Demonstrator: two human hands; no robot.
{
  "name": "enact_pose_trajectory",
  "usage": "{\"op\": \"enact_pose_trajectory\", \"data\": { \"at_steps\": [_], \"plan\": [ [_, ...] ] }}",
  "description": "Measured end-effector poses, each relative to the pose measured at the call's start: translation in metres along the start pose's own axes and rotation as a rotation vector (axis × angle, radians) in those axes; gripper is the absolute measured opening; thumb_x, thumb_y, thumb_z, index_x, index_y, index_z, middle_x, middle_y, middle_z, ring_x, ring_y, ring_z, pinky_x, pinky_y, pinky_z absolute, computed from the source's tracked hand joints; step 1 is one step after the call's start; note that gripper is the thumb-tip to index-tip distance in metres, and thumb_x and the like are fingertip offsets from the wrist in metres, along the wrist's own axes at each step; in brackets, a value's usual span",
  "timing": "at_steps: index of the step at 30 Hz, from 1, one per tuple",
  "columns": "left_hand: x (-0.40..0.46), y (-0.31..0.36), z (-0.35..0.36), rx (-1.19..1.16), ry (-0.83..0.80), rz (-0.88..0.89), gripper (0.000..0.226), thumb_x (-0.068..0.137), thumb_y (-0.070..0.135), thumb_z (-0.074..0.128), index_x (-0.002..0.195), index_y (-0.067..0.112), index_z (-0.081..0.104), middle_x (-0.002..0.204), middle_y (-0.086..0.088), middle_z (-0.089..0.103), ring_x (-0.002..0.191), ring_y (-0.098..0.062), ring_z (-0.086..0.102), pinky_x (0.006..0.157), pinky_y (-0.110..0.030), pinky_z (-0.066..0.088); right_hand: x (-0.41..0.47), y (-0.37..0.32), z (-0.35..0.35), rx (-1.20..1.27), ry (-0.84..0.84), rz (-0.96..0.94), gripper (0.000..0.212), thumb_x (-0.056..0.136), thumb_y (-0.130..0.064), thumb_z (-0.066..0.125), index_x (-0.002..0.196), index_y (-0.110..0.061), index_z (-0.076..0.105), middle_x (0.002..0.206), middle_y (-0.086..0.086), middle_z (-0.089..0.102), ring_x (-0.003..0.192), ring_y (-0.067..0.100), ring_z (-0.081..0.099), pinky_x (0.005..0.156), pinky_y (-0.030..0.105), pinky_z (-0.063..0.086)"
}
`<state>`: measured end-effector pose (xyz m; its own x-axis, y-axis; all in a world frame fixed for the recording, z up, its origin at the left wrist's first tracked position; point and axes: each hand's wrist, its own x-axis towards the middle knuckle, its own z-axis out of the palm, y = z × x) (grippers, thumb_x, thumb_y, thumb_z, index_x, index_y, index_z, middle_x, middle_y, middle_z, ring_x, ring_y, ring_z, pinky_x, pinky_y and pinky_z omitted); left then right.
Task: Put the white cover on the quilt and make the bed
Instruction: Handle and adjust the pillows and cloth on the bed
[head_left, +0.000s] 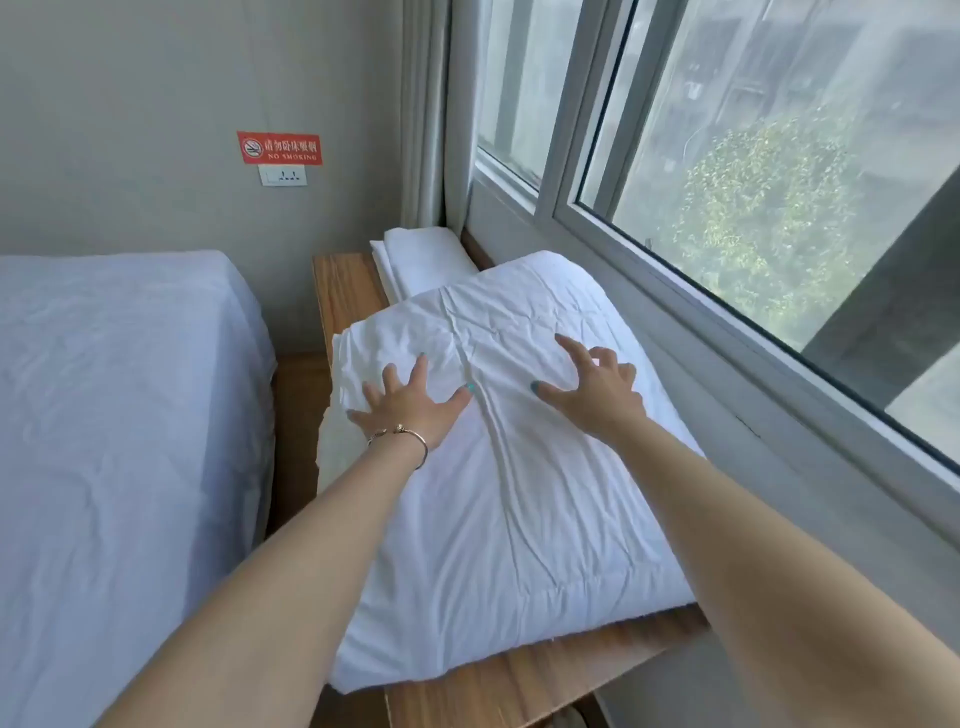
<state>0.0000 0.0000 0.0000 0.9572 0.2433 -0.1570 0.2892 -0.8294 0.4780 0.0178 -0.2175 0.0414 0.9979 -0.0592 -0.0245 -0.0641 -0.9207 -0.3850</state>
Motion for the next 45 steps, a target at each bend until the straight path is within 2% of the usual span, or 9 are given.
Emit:
{"op": "enact_pose_trajectory", "data": {
  "at_steps": [8, 12, 16, 20, 24, 27, 30, 36, 45],
  "plan": [
    [0.068, 0.003, 0.002, 0.026, 0.143, -0.104, 0.091, 0.071, 0.092, 0.028, 0.149, 0.05, 0.007, 0.161, 0.004, 0.0, 0.147, -0.033, -0.005, 0.107, -0.072, 0.006, 0.12, 0.012, -0.017, -0.001, -0.011, -0.042, 0.081, 0.073, -0.085, 0.046, 0.144, -0.058, 0.018, 0.16, -0.004, 0.011, 0.143, 0.032, 0.017, 0.112, 0.057, 0.024],
    [0.073, -0.017, 0.052, 0.005, 0.058, -0.234, 0.09, 0.064, 0.098, 0.017, 0.143, 0.06, -0.002, 0.16, 0.011, -0.007, 0.147, -0.034, -0.003, 0.106, -0.074, 0.004, 0.137, 0.044, 0.042, -0.173, -0.056, -0.105, 0.08, 0.073, -0.092, 0.028, 0.142, -0.064, 0.001, 0.162, -0.009, -0.006, 0.149, 0.03, -0.002, 0.112, 0.065, 0.005],
    [0.077, -0.03, 0.075, 0.023, 0.01, -0.315, 0.087, 0.065, 0.096, 0.013, 0.143, 0.061, -0.003, 0.16, 0.009, -0.006, 0.147, -0.032, 0.0, 0.107, -0.073, 0.005, 0.145, 0.062, 0.089, -0.246, -0.076, -0.11, 0.075, 0.075, -0.091, 0.013, 0.142, -0.063, -0.005, 0.164, -0.005, -0.003, 0.149, 0.032, 0.002, 0.112, 0.065, 0.0],
    [0.093, -0.04, 0.065, -0.107, -0.048, -0.245, 0.084, 0.064, 0.097, 0.017, 0.14, 0.065, 0.002, 0.161, 0.01, -0.002, 0.147, -0.026, 0.008, 0.112, -0.065, 0.011, 0.154, 0.052, 0.084, -0.202, -0.065, -0.122, 0.07, 0.082, -0.084, 0.025, 0.144, -0.061, 0.005, 0.163, -0.005, 0.0, 0.149, 0.031, 0.006, 0.114, 0.062, 0.004],
    [0.081, -0.087, 0.048, -0.264, -0.103, -0.226, 0.107, 0.047, 0.099, 0.038, 0.142, 0.064, 0.002, 0.162, 0.009, -0.007, 0.149, -0.018, -0.004, 0.118, -0.052, 0.008, 0.15, 0.074, 0.033, 0.173, -0.066, -0.078, 0.079, 0.075, -0.076, 0.058, 0.144, -0.049, 0.03, 0.159, -0.002, 0.021, 0.147, 0.02, 0.019, 0.115, 0.044, 0.022],
    [0.076, -0.105, 0.043, -0.318, -0.181, -0.367, 0.127, 0.033, 0.101, 0.047, 0.143, 0.061, -0.003, 0.16, 0.003, -0.017, 0.147, -0.028, -0.017, 0.118, -0.054, 0.001, 0.138, 0.097, 0.006, 0.033, -0.158, 0.142, 0.106, 0.054, -0.093, 0.056, 0.145, -0.056, 0.018, 0.156, 0.01, 0.023, 0.145, 0.03, 0.019, 0.114, 0.048, 0.021],
    [0.087, -0.112, 0.042, -0.5, -0.28, -0.324, 0.133, 0.03, 0.097, 0.06, 0.144, 0.06, 0.001, 0.162, -0.001, -0.002, 0.149, -0.024, 0.002, 0.119, -0.046, 0.015, 0.134, 0.116, -0.004, 0.248, -0.337, 0.177, 0.126, 0.035, -0.09, 0.064, 0.145, -0.061, 0.011, 0.153, -0.006, 0.036, 0.136, 0.026, 0.041, 0.108, 0.04, 0.034],
    [0.093, -0.128, 0.051, -0.601, -0.306, -0.313, 0.133, 0.03, 0.092, 0.066, 0.144, 0.059, 0.006, 0.161, 0.004, 0.007, 0.146, -0.022, 0.016, 0.118, -0.043, 0.021, 0.132, 0.123, 0.024, 0.23, -0.25, 0.191, 0.115, 0.034, -0.099, 0.056, 0.127, -0.08, -0.009, 0.143, 0.011, 0.045, 0.13, 0.033, 0.045, 0.111, 0.044, 0.036],
    [0.081, -0.118, 0.068, -0.665, -0.19, -0.374, 0.135, 0.028, 0.09, 0.063, 0.147, 0.056, 0.009, 0.161, -0.002, 0.002, 0.148, -0.021, 0.007, 0.117, -0.047, 0.015, 0.129, 0.113, 0.035, 0.236, -0.221, 0.311, 0.143, 0.025, -0.097, 0.058, 0.142, -0.06, -0.016, 0.148, 0.018, 0.035, 0.133, 0.034, 0.037, 0.109, 0.045, 0.036]
  ]
}}
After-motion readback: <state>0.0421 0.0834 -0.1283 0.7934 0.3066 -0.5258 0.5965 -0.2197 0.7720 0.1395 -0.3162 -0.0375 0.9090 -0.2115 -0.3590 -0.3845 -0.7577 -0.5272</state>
